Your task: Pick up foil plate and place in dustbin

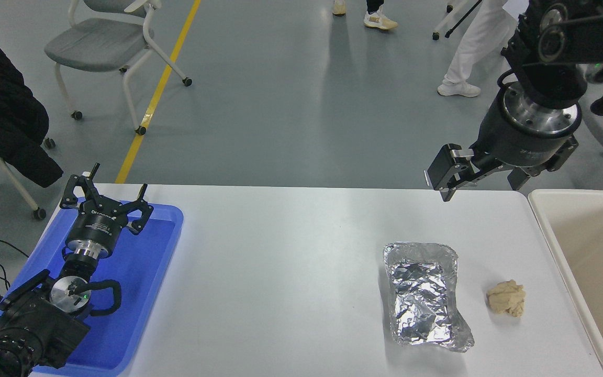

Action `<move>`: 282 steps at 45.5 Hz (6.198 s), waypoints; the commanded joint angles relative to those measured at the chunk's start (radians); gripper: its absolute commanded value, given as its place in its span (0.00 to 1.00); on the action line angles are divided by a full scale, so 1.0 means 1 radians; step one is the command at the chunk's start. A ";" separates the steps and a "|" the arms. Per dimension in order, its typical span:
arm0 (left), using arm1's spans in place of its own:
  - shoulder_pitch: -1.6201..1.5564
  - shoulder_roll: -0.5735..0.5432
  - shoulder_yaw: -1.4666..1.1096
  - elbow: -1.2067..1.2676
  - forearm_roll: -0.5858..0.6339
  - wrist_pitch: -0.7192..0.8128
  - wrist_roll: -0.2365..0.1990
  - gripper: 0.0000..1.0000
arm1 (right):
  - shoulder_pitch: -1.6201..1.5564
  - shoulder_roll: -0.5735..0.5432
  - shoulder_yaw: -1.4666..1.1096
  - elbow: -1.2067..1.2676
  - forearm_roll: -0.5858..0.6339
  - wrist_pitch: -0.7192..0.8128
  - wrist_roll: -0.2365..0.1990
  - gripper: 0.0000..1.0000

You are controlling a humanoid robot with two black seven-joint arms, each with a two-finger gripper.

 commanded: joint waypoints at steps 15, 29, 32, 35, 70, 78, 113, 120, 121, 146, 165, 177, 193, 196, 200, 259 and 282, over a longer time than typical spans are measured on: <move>-0.001 0.000 0.000 0.000 0.001 0.000 0.000 1.00 | -0.065 -0.002 0.005 -0.032 -0.015 -0.027 -0.003 1.00; -0.001 0.000 0.000 0.000 0.001 0.000 0.000 1.00 | -0.231 -0.004 0.083 -0.146 -0.055 -0.043 -0.003 1.00; -0.001 0.000 0.000 0.000 0.001 0.000 0.000 1.00 | -0.271 -0.010 0.092 -0.162 -0.089 -0.044 -0.003 1.00; -0.001 0.000 0.000 0.000 0.001 0.000 0.000 1.00 | -0.317 -0.033 0.109 -0.179 -0.130 -0.044 -0.003 1.00; -0.001 0.000 0.000 0.000 0.001 0.000 0.000 1.00 | -1.095 -0.355 0.649 -0.400 -0.607 -0.169 -0.003 1.00; -0.001 0.000 0.000 0.000 0.001 0.000 0.000 1.00 | -1.227 -0.323 0.720 -0.478 -0.656 -0.208 -0.002 1.00; -0.001 0.000 0.000 0.000 0.001 0.000 0.000 1.00 | -1.426 -0.185 0.803 -0.641 -0.716 -0.374 0.015 0.00; -0.001 -0.001 0.000 0.000 0.001 0.000 0.002 1.00 | -1.429 -0.182 0.827 -0.641 -0.715 -0.374 0.015 0.00; -0.001 0.000 0.000 0.000 0.001 0.000 0.000 1.00 | -1.429 -0.182 0.827 -0.640 -0.715 -0.373 0.015 0.00; -0.003 -0.001 0.000 0.000 0.001 0.000 0.002 1.00 | -1.198 -0.326 0.755 -0.514 -0.709 -0.279 0.009 0.00; -0.003 0.000 0.000 -0.003 0.002 0.000 0.002 1.00 | -0.460 -0.442 0.220 -0.200 -0.426 -0.176 0.004 0.00; -0.003 0.002 0.000 -0.003 0.001 0.000 0.002 1.00 | -0.188 -0.396 0.066 -0.095 -0.368 -0.118 0.003 0.00; -0.001 0.002 0.000 -0.003 0.002 0.000 0.002 1.00 | -0.122 -0.390 0.016 -0.087 -0.363 -0.104 0.003 0.00; -0.002 0.002 -0.002 0.000 0.002 0.000 0.002 1.00 | -0.116 -0.398 -0.001 -0.094 -0.374 -0.100 0.003 0.00; -0.002 0.002 -0.002 -0.003 0.001 0.000 0.002 1.00 | -0.113 -0.419 -0.047 -0.107 -0.396 -0.095 0.003 0.00; -0.003 0.000 0.000 0.000 0.001 0.000 -0.001 1.00 | -1.604 -0.459 0.637 -1.307 -0.719 -0.469 0.199 0.00; -0.003 0.000 0.000 0.000 0.001 0.000 0.000 1.00 | -1.649 -0.390 0.631 -1.347 -0.676 -0.534 0.194 1.00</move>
